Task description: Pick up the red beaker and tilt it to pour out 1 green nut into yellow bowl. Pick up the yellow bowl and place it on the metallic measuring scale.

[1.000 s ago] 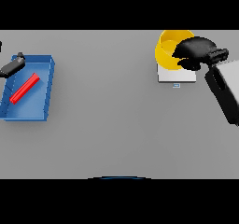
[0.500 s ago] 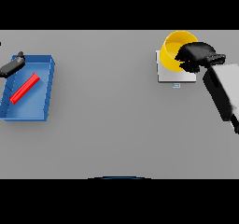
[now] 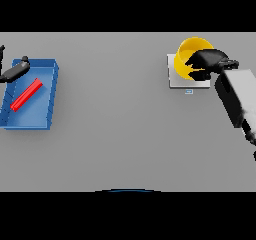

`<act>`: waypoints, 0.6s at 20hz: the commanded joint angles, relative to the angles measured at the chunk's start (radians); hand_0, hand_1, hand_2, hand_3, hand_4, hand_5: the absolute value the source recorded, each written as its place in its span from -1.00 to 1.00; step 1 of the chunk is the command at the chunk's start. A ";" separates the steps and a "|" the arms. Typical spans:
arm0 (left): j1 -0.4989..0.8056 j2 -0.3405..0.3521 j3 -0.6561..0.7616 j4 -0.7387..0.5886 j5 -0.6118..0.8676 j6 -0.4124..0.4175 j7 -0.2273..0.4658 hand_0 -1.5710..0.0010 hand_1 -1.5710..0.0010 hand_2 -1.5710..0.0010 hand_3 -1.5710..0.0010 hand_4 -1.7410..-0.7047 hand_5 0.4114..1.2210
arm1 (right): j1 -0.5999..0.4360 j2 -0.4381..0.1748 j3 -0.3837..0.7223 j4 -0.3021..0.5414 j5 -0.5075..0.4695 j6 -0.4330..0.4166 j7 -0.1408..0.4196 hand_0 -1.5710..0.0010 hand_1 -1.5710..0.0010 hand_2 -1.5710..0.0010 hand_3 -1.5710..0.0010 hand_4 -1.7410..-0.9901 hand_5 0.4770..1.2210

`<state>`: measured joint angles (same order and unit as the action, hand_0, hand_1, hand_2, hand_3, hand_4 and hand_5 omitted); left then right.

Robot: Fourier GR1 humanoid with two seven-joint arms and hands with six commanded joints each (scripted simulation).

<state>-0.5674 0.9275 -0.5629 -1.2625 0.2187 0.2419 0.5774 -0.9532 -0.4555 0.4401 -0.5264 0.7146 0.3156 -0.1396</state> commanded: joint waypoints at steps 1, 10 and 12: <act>0.001 -0.007 0.000 0.005 0.000 0.002 -0.009 1.00 1.00 1.00 1.00 0.79 -0.18 | -0.005 -0.004 0.001 0.009 0.000 0.001 -0.029 -0.24 -0.10 -0.22 0.03 -0.37 0.36; -0.022 -0.018 -0.001 0.043 -0.010 -0.006 -0.020 1.00 1.00 1.00 1.00 0.80 -0.20 | -0.041 0.009 0.021 0.085 0.026 0.015 -0.096 0.83 0.85 0.69 0.44 0.05 -0.28; -0.017 -0.019 0.000 0.032 -0.008 0.003 -0.009 1.00 1.00 1.00 1.00 0.78 -0.21 | -0.052 0.016 0.029 0.109 0.038 0.012 -0.099 0.89 0.91 0.78 0.51 0.11 -0.30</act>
<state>-0.5841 0.9087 -0.5630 -1.2300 0.2113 0.2448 0.5688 -1.0050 -0.4393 0.4688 -0.4178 0.7525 0.3272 -0.2376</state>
